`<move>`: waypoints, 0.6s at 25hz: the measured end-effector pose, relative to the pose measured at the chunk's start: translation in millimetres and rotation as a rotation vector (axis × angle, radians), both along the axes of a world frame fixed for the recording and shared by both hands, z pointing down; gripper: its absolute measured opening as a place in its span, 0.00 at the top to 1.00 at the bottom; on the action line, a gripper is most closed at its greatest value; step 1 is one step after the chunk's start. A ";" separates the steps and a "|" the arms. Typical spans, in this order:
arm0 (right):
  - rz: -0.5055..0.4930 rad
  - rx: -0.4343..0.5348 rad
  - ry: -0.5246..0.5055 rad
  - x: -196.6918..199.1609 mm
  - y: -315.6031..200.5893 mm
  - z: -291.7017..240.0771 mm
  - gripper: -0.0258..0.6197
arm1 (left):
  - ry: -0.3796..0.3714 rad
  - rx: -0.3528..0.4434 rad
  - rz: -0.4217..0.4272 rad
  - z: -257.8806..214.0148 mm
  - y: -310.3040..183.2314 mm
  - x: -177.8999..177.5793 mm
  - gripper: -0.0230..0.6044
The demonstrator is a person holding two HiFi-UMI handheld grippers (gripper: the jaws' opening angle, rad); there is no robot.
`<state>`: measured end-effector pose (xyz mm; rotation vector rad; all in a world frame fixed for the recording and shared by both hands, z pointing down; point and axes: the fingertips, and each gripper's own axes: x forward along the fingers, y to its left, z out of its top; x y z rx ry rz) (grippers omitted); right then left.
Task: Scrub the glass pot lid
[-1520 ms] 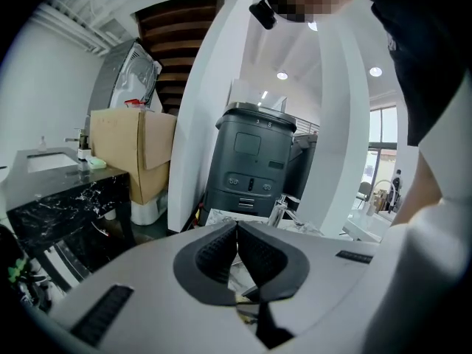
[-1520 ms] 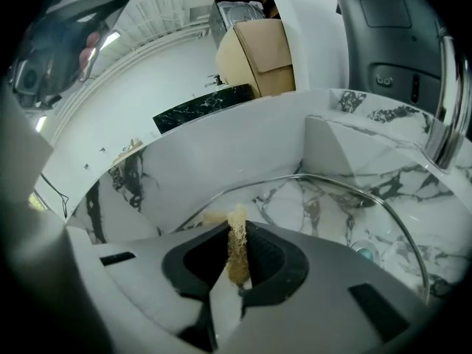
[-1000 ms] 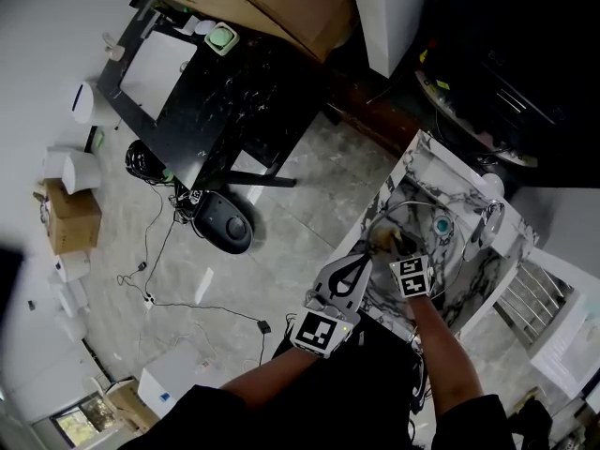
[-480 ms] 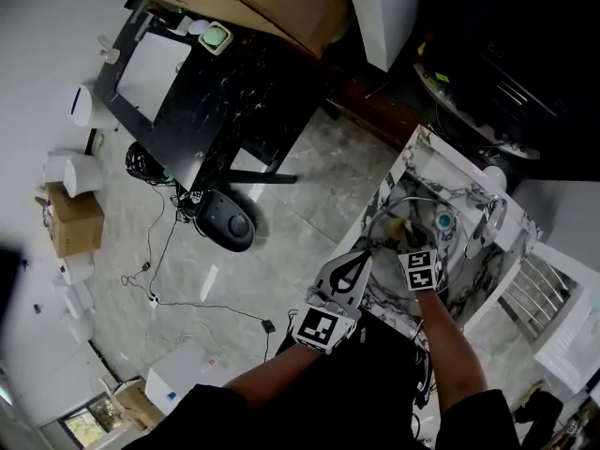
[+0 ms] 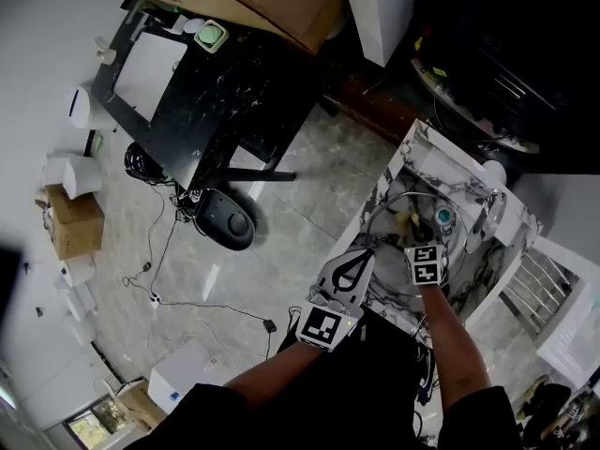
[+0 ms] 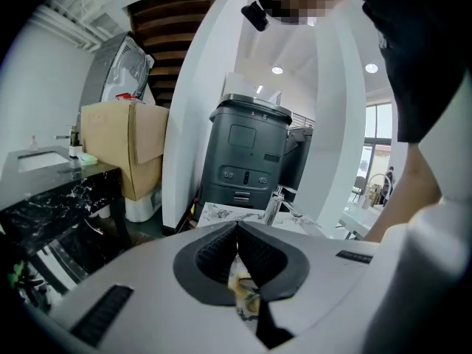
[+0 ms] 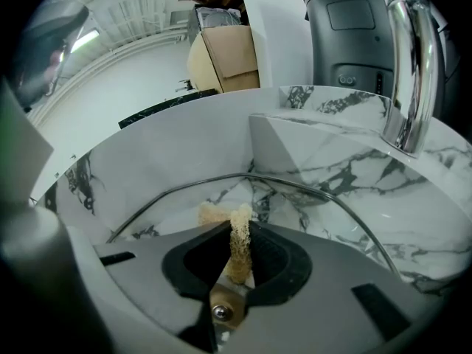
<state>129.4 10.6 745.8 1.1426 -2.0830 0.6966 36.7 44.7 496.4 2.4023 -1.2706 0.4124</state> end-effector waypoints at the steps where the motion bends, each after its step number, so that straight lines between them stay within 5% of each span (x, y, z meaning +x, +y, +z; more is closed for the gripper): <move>1: 0.003 -0.002 0.003 2.2 0.0 0.0 0.87 | -0.001 -0.007 -0.002 0.8 0.4 0.0 0.94; 15: 0.116 -0.008 0.017 33.3 -3.4 -0.4 0.87 | -0.039 0.000 0.039 6.5 16.7 4.3 0.94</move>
